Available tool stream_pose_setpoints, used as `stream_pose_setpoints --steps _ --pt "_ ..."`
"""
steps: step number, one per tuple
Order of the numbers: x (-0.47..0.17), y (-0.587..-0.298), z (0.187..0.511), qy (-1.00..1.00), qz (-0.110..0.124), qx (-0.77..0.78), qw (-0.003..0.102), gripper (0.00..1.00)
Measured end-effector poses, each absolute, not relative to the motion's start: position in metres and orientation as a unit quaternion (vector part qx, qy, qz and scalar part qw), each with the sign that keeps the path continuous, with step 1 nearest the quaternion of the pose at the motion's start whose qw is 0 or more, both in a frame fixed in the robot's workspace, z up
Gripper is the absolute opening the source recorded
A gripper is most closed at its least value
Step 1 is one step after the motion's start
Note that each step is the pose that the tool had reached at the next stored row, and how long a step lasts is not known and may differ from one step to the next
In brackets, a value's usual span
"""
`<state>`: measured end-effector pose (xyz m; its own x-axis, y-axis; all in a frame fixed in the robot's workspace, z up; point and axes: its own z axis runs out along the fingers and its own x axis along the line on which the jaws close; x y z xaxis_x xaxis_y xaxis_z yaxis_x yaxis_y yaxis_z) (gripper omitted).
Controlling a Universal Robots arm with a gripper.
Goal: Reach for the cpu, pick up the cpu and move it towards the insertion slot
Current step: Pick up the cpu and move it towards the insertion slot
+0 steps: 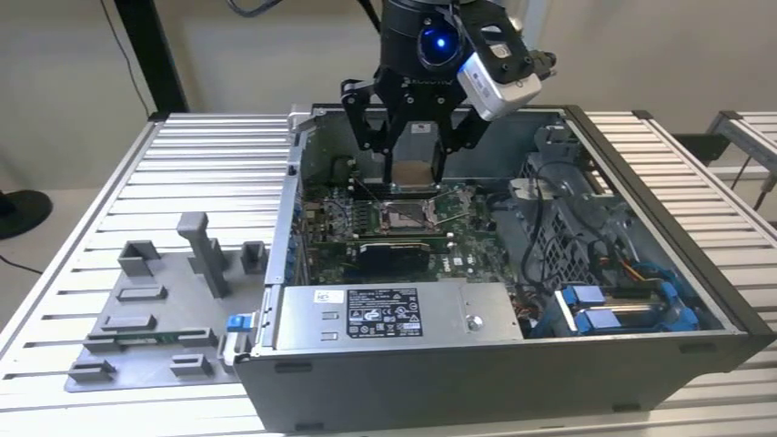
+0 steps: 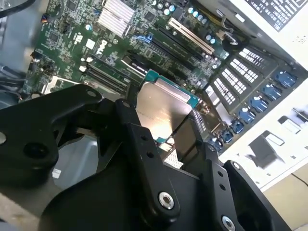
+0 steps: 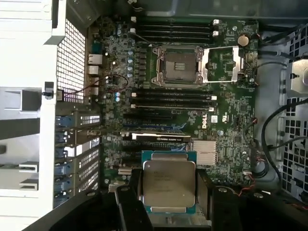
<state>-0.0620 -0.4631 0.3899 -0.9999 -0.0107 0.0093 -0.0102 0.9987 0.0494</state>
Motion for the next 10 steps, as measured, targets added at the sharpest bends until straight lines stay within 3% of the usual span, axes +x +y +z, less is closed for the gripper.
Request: stream_pose_setpoints --steps 10 --pt "-0.054 -0.433 0.389 -1.0 -0.025 0.005 0.005 0.0"
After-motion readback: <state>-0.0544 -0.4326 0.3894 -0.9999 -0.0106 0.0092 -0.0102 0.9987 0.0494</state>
